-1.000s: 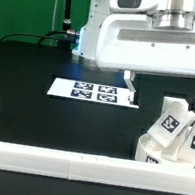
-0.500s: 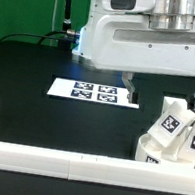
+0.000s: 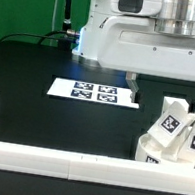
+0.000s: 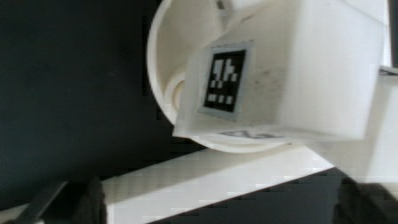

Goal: Assemble stool

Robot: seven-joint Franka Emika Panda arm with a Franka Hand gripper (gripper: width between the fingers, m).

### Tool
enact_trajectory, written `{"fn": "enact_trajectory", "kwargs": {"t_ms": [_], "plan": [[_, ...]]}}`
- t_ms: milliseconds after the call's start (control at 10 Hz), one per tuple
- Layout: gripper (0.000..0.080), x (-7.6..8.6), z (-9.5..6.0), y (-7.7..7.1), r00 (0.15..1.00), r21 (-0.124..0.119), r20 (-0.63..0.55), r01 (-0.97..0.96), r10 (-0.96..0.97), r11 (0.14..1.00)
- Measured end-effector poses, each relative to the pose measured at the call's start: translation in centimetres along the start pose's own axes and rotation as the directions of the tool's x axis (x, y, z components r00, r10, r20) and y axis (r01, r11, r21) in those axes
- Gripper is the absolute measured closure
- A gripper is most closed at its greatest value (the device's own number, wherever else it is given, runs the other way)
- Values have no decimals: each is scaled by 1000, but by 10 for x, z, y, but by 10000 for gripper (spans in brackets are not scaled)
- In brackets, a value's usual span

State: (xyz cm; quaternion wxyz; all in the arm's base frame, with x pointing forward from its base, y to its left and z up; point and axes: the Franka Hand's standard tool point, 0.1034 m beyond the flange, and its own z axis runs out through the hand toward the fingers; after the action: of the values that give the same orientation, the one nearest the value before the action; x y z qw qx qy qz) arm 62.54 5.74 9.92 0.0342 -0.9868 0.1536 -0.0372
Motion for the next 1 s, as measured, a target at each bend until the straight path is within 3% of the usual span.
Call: {"fn": "enact_trajectory", "kwargs": {"t_ms": [1000], "plan": [[151, -1, 13, 1, 995, -11, 9, -99, 99, 995]]}}
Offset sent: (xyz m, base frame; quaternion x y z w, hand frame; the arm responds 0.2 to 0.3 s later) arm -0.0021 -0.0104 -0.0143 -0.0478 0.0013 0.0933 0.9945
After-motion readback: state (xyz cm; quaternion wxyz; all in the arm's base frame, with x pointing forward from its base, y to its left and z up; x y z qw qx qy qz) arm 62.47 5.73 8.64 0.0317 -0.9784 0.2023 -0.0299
